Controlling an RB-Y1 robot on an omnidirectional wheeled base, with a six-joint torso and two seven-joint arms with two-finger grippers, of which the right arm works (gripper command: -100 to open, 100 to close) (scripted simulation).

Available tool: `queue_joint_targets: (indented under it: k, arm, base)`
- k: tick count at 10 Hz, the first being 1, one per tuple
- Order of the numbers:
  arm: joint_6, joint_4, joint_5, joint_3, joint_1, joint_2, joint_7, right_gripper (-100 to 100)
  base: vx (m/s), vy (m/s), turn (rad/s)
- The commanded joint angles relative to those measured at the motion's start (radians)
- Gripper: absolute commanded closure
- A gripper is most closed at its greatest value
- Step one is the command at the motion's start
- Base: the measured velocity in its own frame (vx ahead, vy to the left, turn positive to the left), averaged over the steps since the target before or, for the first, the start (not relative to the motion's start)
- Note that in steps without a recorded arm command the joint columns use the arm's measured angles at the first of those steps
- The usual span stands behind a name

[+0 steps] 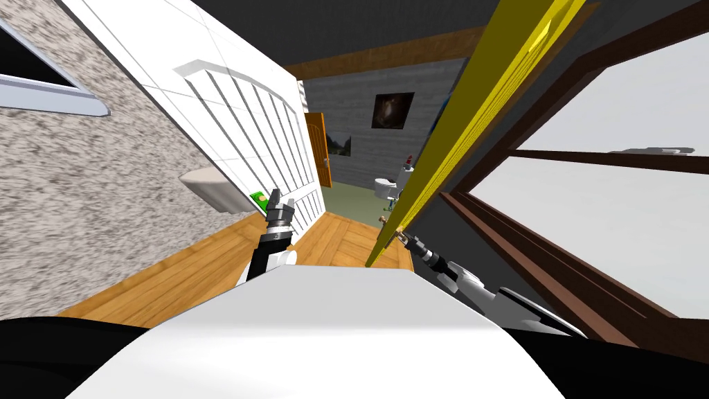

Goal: Pull the door open

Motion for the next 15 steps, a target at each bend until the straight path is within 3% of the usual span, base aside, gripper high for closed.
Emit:
queue_joint_targets:
  k: [1, 7, 8, 11, 12, 13, 15]
  arm:
    - [0.002, -0.029, 0.006, 0.003, 0.023, 0.001, 0.005, 100]
    - [0.012, -0.125, 0.035, -0.019, 0.076, -0.008, 0.016, 100]
    - [0.005, -0.084, 0.027, -0.024, 0.069, -0.011, 0.012, -100]
    - [0.008, -0.068, 0.013, -0.040, 0.085, -0.032, 0.010, -100]
    - [0.002, -0.065, 0.017, -0.035, 0.079, -0.026, 0.010, -100]
    - [0.023, -0.062, 0.015, -0.043, 0.070, -0.018, 0.007, -100]
    - [0.039, -0.060, 0.013, -0.048, 0.060, -0.011, 0.005, -100]
  base:
    - [-0.011, -0.010, 0.008]
    - [-0.053, -0.024, 0.046]
    - [-0.080, -0.105, -0.156]
    - [-0.140, -0.145, -0.137]
    - [-0.069, -0.071, -0.028]
    - [0.075, 0.042, 0.138]
    - [0.182, 0.152, 0.068]
